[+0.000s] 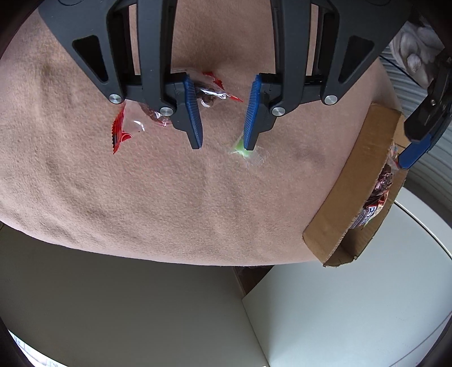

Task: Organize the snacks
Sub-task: 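Move the right gripper toward the clear bag of dark snacks on the table, then close the right gripper on the red-edged clear bag of dark snacks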

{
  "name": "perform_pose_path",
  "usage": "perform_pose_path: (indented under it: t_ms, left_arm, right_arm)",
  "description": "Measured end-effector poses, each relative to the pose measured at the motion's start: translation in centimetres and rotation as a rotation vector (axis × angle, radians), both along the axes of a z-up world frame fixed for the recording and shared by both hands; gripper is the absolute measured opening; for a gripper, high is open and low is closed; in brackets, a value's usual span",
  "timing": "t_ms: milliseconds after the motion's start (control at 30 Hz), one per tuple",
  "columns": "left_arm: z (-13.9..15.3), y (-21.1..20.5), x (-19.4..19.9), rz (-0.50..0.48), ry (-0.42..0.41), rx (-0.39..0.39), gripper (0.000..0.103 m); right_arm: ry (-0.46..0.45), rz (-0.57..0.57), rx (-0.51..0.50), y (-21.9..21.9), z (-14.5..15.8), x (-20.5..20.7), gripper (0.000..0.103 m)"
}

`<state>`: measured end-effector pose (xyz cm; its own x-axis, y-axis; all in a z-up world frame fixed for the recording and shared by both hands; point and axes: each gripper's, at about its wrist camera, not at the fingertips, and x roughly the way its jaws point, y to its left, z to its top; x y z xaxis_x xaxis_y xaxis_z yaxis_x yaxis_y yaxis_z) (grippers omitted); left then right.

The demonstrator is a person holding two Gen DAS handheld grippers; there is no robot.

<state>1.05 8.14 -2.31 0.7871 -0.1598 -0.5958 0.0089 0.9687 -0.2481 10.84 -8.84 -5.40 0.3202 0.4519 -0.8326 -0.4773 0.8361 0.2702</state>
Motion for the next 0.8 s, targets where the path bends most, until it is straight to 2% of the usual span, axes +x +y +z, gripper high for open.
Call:
perform_pose_path:
  t_ms: [133,300,567,600,633,667,800]
  left_arm:
    - [-0.3,-1.3,0.6,-0.022,0.014,0.002,0.064]
    - [-1.0,-3.3,1.7,-0.052,0.04,0.018,0.064]
    - [-4.0,-5.2,3.7,-0.101,0.14,0.032,0.064]
    - [-4.4,-5.3,3.8,-0.106,0.151,0.034,0.064]
    - [-4.7,-5.4,4.0,-0.107,0.162,0.032,0.064]
    - [-5.0,-5.4,4.2,-0.108,0.174,0.025,0.064]
    - [-5.4,-5.3,5.0,-0.111,0.203,-0.028,0.064]
  right_arm:
    - [0.002,-0.008,0.029,-1.9,1.0,-1.0,0.031]
    - [0.003,-0.027,0.012,-3.3,0.3,-1.1,0.031]
    - [-0.055,-0.054,0.01,-7.6,1.8,-3.9,0.032]
    - [-0.06,-0.06,0.012,-7.8,1.8,-4.4,0.039]
    - [-0.059,-0.066,0.023,-8.1,1.7,-4.7,0.054]
    - [-0.055,-0.077,0.035,-8.5,1.5,-5.1,0.061]
    - [-0.057,-0.113,0.029,-9.0,0.9,-5.5,0.061]
